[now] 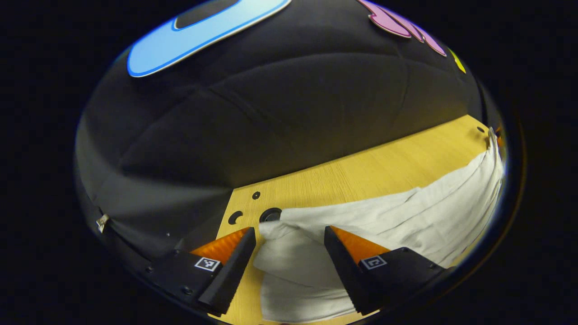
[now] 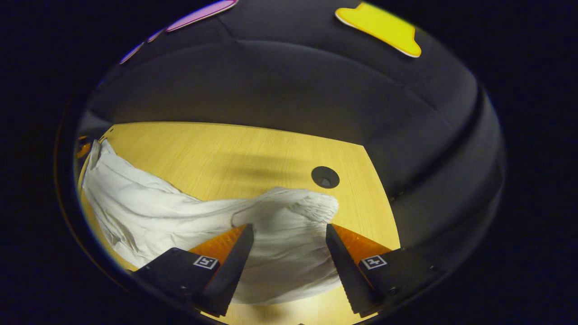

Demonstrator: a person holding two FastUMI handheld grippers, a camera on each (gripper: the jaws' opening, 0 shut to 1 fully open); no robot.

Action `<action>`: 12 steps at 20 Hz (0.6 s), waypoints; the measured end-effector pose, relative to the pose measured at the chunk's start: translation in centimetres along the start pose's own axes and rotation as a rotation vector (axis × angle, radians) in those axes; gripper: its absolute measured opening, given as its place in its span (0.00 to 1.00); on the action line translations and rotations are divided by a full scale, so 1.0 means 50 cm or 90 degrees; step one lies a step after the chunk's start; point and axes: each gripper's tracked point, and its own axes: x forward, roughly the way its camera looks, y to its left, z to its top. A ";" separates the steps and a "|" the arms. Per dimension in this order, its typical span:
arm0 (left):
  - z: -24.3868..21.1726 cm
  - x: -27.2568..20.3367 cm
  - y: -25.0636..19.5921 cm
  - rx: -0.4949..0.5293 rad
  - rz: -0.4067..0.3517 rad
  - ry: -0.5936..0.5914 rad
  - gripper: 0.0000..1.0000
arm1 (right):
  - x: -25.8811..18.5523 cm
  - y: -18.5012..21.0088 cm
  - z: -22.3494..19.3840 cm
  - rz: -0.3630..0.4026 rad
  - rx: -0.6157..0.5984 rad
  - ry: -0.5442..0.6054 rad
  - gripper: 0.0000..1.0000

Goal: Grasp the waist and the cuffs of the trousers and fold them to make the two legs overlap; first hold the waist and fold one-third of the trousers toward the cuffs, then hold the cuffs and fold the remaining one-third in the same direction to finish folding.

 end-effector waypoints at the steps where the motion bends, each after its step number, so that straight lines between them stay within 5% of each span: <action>1: 0.021 -0.020 -0.009 -0.018 -0.004 -0.020 0.97 | -0.010 -0.001 -0.001 -0.014 0.003 -0.009 0.98; 6: 0.106 -0.163 -0.027 -0.103 -0.019 -0.130 0.96 | -0.087 -0.046 -0.014 -0.072 0.120 -0.067 0.98; 12: 0.081 -0.286 -0.044 -0.142 -0.018 -0.132 0.97 | -0.059 -0.137 -0.084 -0.147 0.260 -0.060 0.99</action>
